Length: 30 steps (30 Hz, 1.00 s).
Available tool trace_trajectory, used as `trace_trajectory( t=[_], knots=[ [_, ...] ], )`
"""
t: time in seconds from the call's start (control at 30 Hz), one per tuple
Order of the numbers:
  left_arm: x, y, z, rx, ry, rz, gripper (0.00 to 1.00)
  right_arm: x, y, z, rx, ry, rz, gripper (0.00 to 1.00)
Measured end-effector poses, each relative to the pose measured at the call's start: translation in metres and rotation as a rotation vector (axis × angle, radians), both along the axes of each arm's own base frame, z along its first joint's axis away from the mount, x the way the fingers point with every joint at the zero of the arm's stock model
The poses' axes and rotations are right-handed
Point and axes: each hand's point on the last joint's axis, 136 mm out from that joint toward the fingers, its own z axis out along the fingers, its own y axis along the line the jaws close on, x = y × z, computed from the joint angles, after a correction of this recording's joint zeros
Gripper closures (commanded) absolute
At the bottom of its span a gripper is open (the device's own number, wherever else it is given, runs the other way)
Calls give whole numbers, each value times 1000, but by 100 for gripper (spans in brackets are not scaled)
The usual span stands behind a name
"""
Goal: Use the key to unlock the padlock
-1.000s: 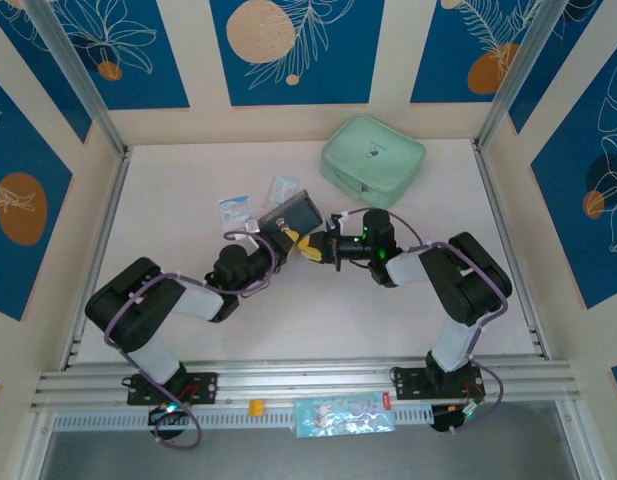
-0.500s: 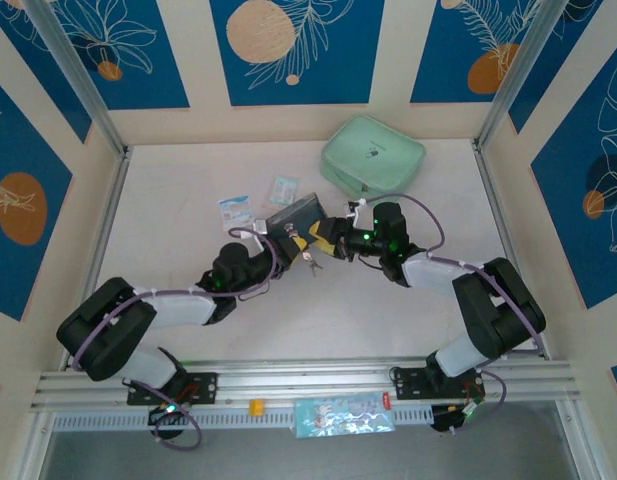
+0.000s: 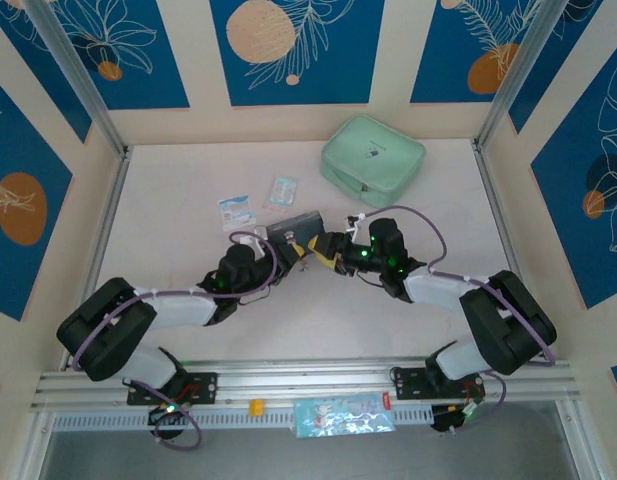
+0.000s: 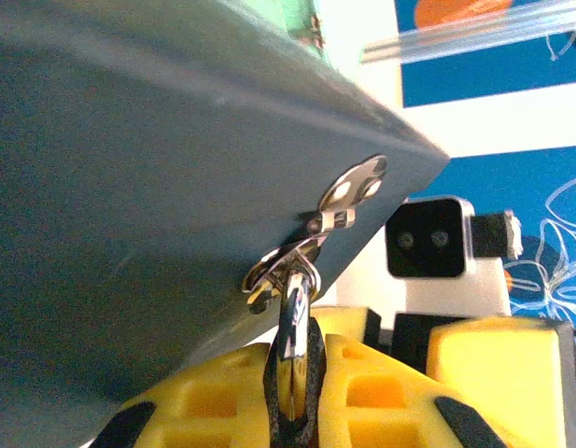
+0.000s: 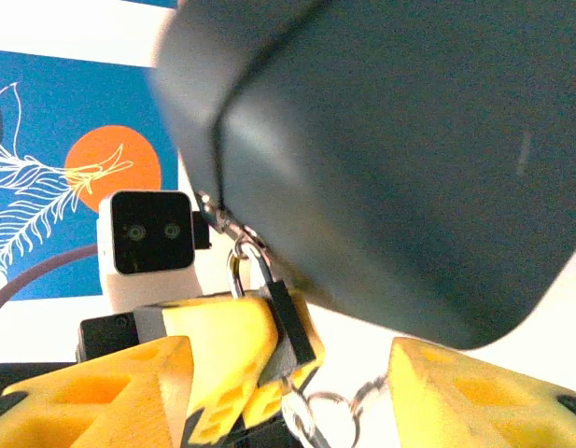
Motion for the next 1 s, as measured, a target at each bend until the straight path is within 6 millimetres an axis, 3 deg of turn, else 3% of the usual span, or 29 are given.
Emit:
trace_trajectory(
  t=[0.2,0.47,0.7,0.8,0.93,1.0],
  knots=[
    [9,1,-7,34,9,36,100,-10,4,-4,18,11,5,45],
    [14,-4,-12,24,22,58,100,-13,19,-8,81,14,5,61],
    [16,-4,-17,14,42,84,100,-8,23,-33,119,73,-40,65],
    [15,-5,-16,7,46,83,100,-9,24,-31,128,66,-51,65],
    [17,-5,-15,-7,52,93,100,-7,24,-28,133,53,-65,76],
    [17,-5,-14,-15,52,95,100,-6,24,-25,138,43,-70,77]
  ],
)
